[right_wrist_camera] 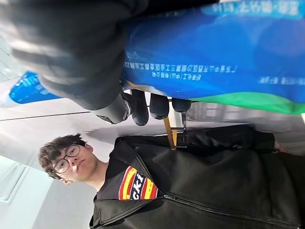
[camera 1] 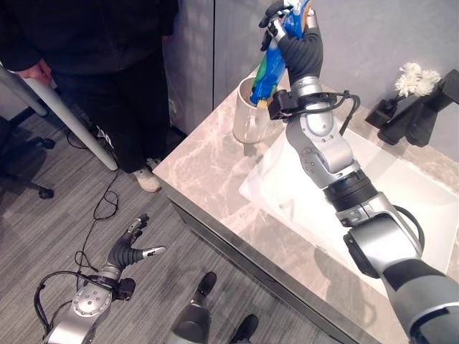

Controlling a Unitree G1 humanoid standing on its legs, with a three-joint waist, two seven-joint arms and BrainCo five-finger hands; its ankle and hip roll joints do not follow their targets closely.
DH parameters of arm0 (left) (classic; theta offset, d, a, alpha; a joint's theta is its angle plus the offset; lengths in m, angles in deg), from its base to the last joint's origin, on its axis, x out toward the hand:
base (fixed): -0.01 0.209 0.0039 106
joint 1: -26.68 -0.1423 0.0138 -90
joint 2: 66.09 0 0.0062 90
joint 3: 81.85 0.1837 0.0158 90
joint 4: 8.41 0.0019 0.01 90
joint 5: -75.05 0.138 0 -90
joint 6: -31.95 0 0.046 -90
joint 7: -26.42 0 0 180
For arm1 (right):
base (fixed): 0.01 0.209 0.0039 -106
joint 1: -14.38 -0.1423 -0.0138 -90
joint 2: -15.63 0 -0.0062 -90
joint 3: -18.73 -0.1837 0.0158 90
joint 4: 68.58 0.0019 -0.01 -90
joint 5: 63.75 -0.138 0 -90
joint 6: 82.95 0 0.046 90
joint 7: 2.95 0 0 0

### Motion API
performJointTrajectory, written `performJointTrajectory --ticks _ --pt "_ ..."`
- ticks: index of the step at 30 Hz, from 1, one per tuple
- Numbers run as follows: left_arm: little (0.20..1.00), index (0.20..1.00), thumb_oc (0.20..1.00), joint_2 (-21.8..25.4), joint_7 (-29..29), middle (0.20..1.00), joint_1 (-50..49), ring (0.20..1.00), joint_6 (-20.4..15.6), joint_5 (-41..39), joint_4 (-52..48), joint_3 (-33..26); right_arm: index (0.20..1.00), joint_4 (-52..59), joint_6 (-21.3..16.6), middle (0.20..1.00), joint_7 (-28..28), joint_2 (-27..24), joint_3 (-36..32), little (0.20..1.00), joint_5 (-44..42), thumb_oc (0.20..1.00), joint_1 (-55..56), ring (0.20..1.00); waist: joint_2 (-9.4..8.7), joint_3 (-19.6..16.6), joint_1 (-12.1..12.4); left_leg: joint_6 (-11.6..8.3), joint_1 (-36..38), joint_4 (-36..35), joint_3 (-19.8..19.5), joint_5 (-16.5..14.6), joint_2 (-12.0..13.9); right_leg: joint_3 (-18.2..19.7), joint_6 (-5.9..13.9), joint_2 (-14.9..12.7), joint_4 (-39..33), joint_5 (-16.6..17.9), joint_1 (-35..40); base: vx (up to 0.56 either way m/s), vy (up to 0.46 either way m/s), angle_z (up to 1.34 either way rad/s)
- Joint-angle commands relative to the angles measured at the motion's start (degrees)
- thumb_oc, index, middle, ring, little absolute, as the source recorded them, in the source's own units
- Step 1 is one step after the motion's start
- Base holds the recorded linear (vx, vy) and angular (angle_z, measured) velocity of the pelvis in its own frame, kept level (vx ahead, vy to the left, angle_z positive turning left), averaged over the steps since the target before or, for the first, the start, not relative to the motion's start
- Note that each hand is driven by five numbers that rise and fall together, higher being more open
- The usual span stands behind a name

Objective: Put brush and paste in cup on sink, flatten towel.

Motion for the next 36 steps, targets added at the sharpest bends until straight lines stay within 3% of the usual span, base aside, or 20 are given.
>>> performJointTrajectory --ticks 1,2,3,4,5,24,27,29,30,31,32,34,36 --pt "1.000 1.000 1.000 0.40 -1.28 1.000 -1.88 1.000 -2.46 0.08 -1.23 -2.84 0.200 0.56 -2.70 0.200 0.93 -2.09 2.00 0.200 1.02 0.200 -6.10 0.200 -1.28 -2.77 -0.48 0.05 1.36 0.34 2.29 -2.80 0.55 5.20 2.88 -4.60 -0.04 4.65 -0.13 0.00 0.000 0.00" --pt "1.000 1.000 1.000 0.42 -1.33 1.000 -1.91 1.000 -2.45 0.05 -1.20 -2.92 0.200 0.72 -2.59 0.200 1.08 -2.13 2.20 0.200 1.19 0.200 -6.24 0.200 -1.26 -2.72 -0.52 0.05 1.36 0.34 2.32 -2.79 0.60 5.22 2.90 -4.60 -0.04 4.67 -0.18 0.00 0.000 0.00" --pt "1.000 1.000 1.000 0.31 -1.34 1.000 -1.95 1.000 -2.48 -0.06 -1.18 -3.01 0.420 0.79 -2.45 0.420 0.96 -2.27 2.38 0.420 1.78 0.420 -6.32 0.420 -1.24 -2.75 -0.59 0.06 1.39 0.34 2.36 -2.81 0.58 5.24 2.90 -4.60 -0.04 4.67 -0.18 0.00 0.000 0.00" --pt "1.000 1.000 1.000 0.31 -1.34 1.000 -1.95 1.000 -2.48 -0.06 -1.18 -3.01 0.796 0.80 -2.44 0.796 0.95 -2.27 2.39 0.796 1.78 0.796 -6.32 0.796 -1.24 -2.75 -0.59 0.06 1.39 0.34 2.36 -2.81 0.58 5.24 2.90 -4.60 -0.04 4.67 -0.18 0.00 0.000 0.00" --pt "1.000 1.000 1.000 0.10 -1.42 1.000 -2.01 1.000 -2.50 -0.06 -1.18 -3.10 1.000 0.84 -2.41 1.000 0.84 -2.46 2.42 1.000 2.14 1.000 -6.40 1.000 -1.31 -2.76 -0.73 0.11 1.39 0.34 2.39 -2.84 0.61 5.33 2.90 -4.58 -0.04 4.67 -0.23 0.00 0.000 0.00" --pt "1.000 1.000 1.000 -1.19 -2.39 1.000 -0.66 1.000 -2.60 1.21 0.19 -2.35 1.000 5.66 -2.42 1.000 -1.40 -4.79 0.93 1.000 6.53 1.000 -5.34 1.000 -1.03 -3.14 -1.95 0.14 2.13 0.34 3.33 -3.37 0.79 6.21 2.92 -4.46 -0.04 4.85 0.00 0.00 0.000 0.00" --pt "1.000 1.000 1.000 -0.95 -2.16 1.000 -0.36 1.000 -2.62 2.05 0.45 -2.21 1.000 11.24 -1.92 1.000 -3.02 -8.53 -1.10 1.000 12.33 1.000 -3.21 1.000 -0.55 -3.76 -2.54 0.15 2.58 0.34 3.64 -3.66 0.97 6.22 3.01 -4.51 -0.04 4.78 0.38 0.00 0.000 0.00" --pt "1.000 1.000 1.000 -0.55 -2.00 1.000 -0.41 1.000 -2.91 3.18 0.16 -2.55 1.000 15.44 -1.68 1.000 -4.38 -13.00 -3.79 1.000 16.88 1.000 -1.02 1.000 0.00 -4.29 -3.43 0.19 3.01 0.34 3.93 -3.88 1.09 6.42 3.07 -4.56 -0.04 4.73 0.65 0.00 0.017 0.00" --pt "1.000 1.000 1.000 -0.51 -1.90 1.000 -0.46 1.000 -2.98 3.80 -0.07 -2.96 1.000 21.31 -0.41 1.000 -5.83 -18.04 -6.35 1.000 23.95 1.000 2.67 1.000 0.56 -4.77 -4.31 0.20 3.71 0.34 4.30 -4.19 1.31 6.72 3.17 -4.65 -0.04 4.73 1.03 0.00 0.000 0.00" --pt "1.000 1.000 1.000 -0.46 -1.90 1.000 -0.47 1.000 -2.96 3.82 -0.09 -2.85 1.000 21.74 -0.22 1.000 -5.87 -18.08 -6.58 1.000 24.13 1.000 3.10 1.000 0.55 -4.82 -4.22 0.20 3.72 0.34 4.29 -4.20 1.32 6.71 3.17 -4.64 -0.04 4.73 1.05 0.00 0.032 -0.02" --pt "1.000 1.000 1.000 -0.77 -1.84 1.000 -0.67 1.000 -2.85 3.77 -0.95 -3.71 1.000 24.77 0.29 1.000 -6.96 -22.29 -9.21 1.000 29.80 1.000 6.23 1.000 0.99 -5.16 -4.82 0.15 4.07 0.34 4.55 -4.38 1.44 6.81 3.27 -4.61 -0.04 4.59 1.25 0.00 0.024 -0.11" --pt "1.000 1.000 1.000 -0.81 -1.53 1.000 -1.76 1.000 -3.33 3.58 -4.22 -5.58 1.000 27.77 0.45 1.000 -8.72 -26.75 -16.74 1.000 32.56 1.000 14.06 1.000 1.73 -5.81 -5.96 0.09 4.39 0.34 4.83 -4.56 1.53 7.05 3.37 -4.62 -0.04 4.35 1.41 -0.01 0.027 -0.15" --pt "1.000 1.000 1.000 -1.03 -1.12 1.000 -2.50 1.000 -3.76 3.94 -6.26 -6.85 1.000 28.89 -0.54 1.000 -10.15 -27.11 -23.46 1.000 32.05 1.000 21.05 1.000 2.50 -6.20 -7.18 0.05 4.35 0.34 5.04 -4.51 1.55 7.16 3.46 -4.68 -0.04 4.29 1.27 -0.01 0.010 -0.02"
